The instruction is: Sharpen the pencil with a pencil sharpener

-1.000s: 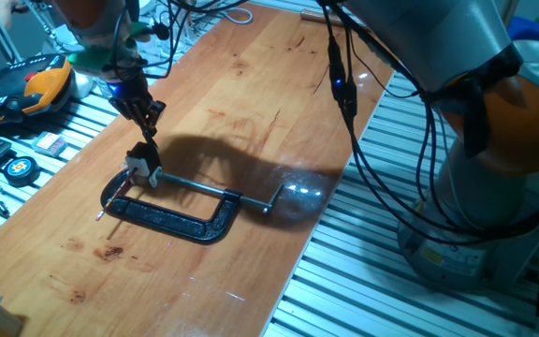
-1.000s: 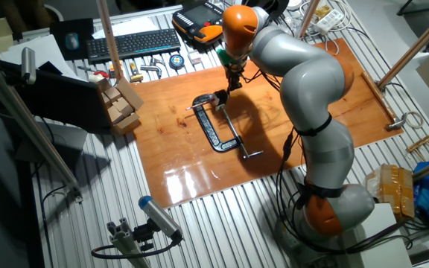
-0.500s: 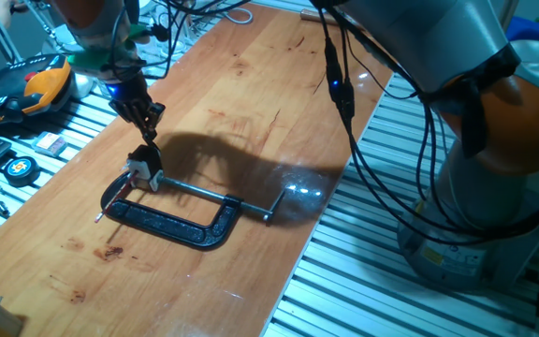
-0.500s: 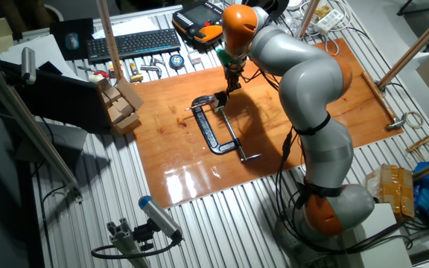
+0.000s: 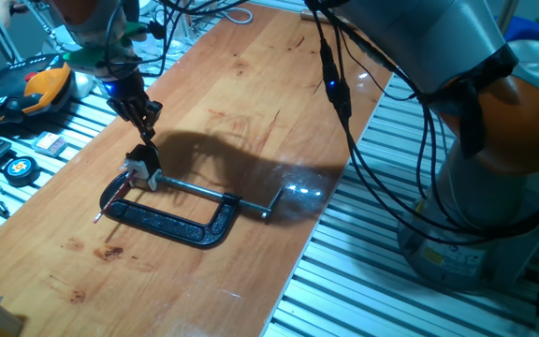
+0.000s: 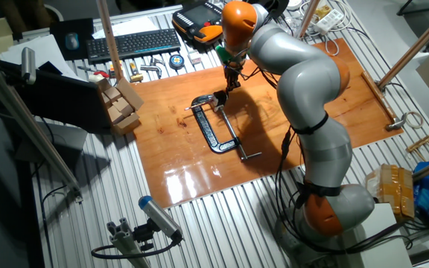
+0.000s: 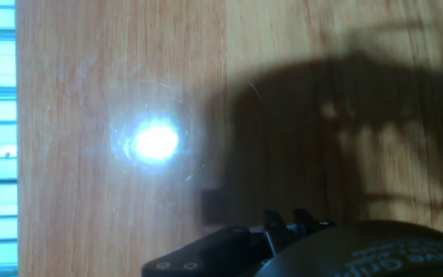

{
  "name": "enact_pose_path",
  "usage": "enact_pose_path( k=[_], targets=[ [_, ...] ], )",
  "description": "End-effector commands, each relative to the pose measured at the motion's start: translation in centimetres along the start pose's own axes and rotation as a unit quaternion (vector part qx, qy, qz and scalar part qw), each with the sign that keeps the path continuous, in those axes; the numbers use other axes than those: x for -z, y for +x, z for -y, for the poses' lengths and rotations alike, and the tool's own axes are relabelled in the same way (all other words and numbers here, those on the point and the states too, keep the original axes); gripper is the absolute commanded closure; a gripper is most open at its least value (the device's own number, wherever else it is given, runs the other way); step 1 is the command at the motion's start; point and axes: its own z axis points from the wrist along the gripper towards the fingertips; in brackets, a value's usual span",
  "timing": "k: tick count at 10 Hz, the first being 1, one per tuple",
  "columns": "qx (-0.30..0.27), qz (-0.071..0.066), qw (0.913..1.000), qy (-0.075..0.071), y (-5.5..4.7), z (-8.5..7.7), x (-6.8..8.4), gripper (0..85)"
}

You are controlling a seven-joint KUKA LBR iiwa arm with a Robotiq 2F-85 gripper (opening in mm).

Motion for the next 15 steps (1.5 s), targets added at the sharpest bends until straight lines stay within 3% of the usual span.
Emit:
enact_pose_path(
  k=[1, 7, 11, 15],
  targets=[
    [0.000, -0.002, 1.0000, 0.002, 0.0, 0.0, -0.1, 85.0],
    [-0.020, -0.001, 0.9998, -0.003, 0.5, -0.5, -0.6, 85.0],
    [-0.025, 0.011, 0.9996, -0.010, 0.7, -1.0, -0.5, 85.0],
    [-0.023, 0.006, 0.9995, -0.020, 0.9, -1.4, -1.4, 85.0]
  ],
)
